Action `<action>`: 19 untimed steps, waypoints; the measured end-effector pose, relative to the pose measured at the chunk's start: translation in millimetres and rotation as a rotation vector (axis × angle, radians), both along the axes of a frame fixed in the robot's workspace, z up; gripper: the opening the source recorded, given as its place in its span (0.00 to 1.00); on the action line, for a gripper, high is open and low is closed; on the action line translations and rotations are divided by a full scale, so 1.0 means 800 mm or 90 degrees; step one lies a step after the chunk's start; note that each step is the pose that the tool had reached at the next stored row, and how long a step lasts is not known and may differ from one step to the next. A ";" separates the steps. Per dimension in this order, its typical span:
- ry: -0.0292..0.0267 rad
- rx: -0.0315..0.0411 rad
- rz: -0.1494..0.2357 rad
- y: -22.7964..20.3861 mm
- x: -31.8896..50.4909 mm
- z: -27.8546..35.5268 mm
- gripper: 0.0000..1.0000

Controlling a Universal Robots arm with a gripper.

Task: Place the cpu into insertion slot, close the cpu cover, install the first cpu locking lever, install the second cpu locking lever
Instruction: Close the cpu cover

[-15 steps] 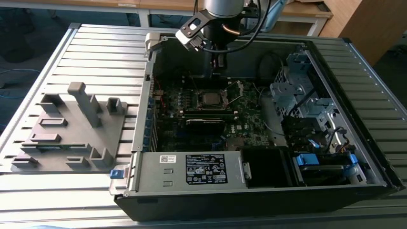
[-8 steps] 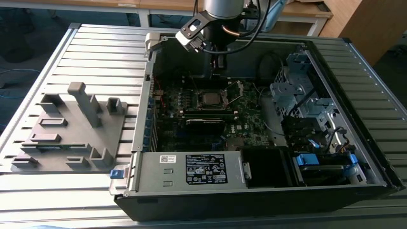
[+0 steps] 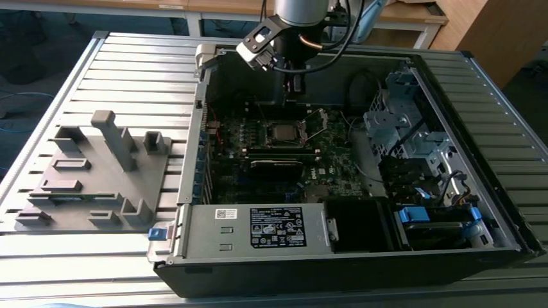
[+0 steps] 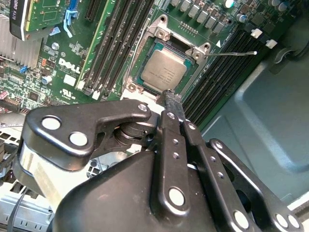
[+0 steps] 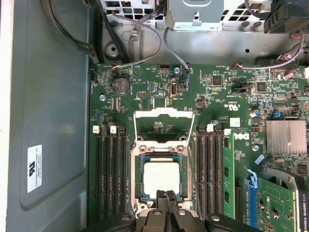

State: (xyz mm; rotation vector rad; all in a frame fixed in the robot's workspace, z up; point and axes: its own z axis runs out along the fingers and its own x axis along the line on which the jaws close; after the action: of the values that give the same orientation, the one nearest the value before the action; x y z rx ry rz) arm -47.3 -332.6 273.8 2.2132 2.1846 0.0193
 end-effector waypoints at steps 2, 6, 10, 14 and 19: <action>0.0000 0.0001 0.000 0.0000 0.000 -0.0003 0.11; -0.0001 0.0000 0.000 0.0000 0.000 -0.0020 0.11; -0.0002 0.0001 0.000 0.0000 0.001 -0.0023 0.11; -0.0001 0.0000 0.000 0.0001 0.004 -0.0024 0.11; -0.0001 0.0001 0.000 0.0001 0.004 -0.0028 0.11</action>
State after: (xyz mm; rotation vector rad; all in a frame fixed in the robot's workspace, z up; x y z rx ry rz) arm -44.2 -332.5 271.6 2.2131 2.1845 0.0197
